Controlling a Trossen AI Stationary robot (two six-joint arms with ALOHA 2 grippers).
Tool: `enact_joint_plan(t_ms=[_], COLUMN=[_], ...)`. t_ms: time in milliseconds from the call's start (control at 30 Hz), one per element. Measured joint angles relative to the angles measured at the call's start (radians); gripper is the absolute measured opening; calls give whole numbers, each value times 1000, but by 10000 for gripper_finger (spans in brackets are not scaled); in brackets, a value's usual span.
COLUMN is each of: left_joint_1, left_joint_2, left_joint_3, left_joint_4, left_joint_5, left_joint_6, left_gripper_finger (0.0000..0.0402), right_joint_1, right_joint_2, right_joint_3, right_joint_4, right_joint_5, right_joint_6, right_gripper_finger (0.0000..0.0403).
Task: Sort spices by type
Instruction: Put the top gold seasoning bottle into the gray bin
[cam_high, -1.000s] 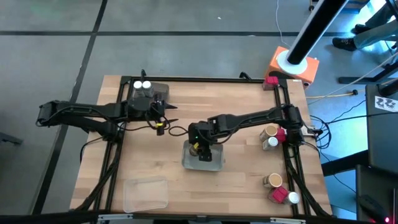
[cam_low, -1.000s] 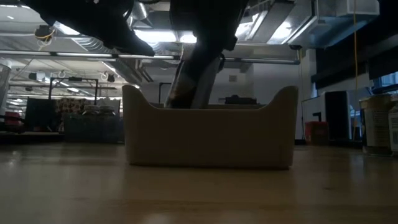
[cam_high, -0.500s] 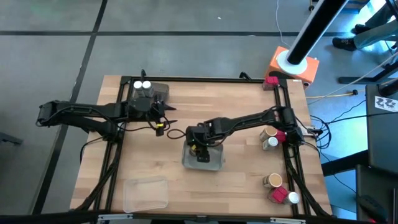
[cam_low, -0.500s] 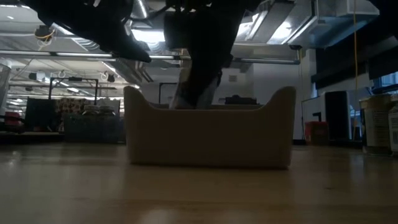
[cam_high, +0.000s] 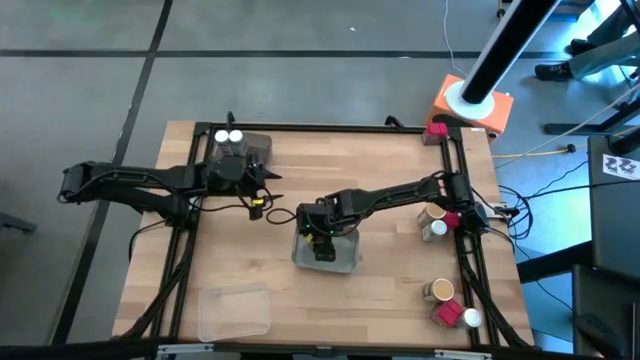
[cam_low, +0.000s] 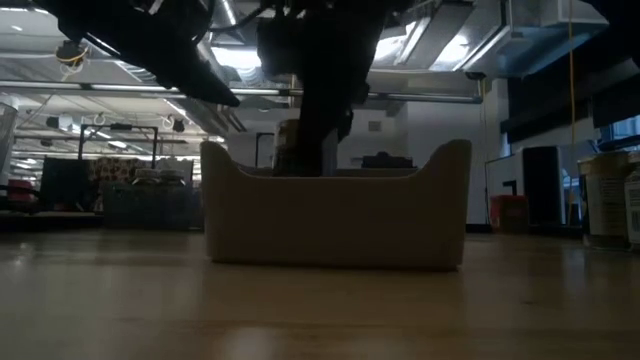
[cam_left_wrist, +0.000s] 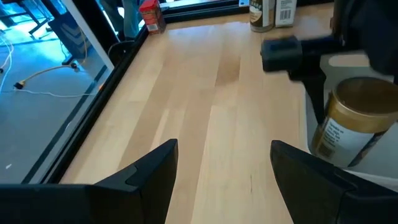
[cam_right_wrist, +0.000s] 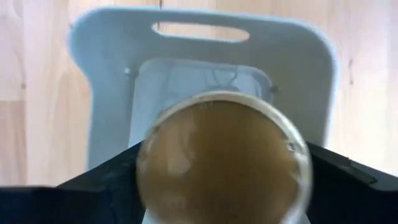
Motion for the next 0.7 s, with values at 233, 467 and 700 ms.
enact_joint_plan(t_ms=[233, 467, 700], left_joint_1=[-24, -49, -69], left_joint_2=[0, 0, 0], left_joint_3=[0, 0, 0], left_joint_4=[0, 2, 0], left_joint_5=[0, 0, 0], left_joint_6=[1, 3, 1], left_gripper_finger=[239, 239, 239], right_joint_1=[21, 73, 79], right_joint_2=[-2, -87, -237], right_joint_3=[130, 125, 18], right_joint_4=[-207, -320, -313], right_joint_5=[3, 35, 135], right_joint_6=[15, 62, 147], right_gripper_finger=[330, 330, 331])
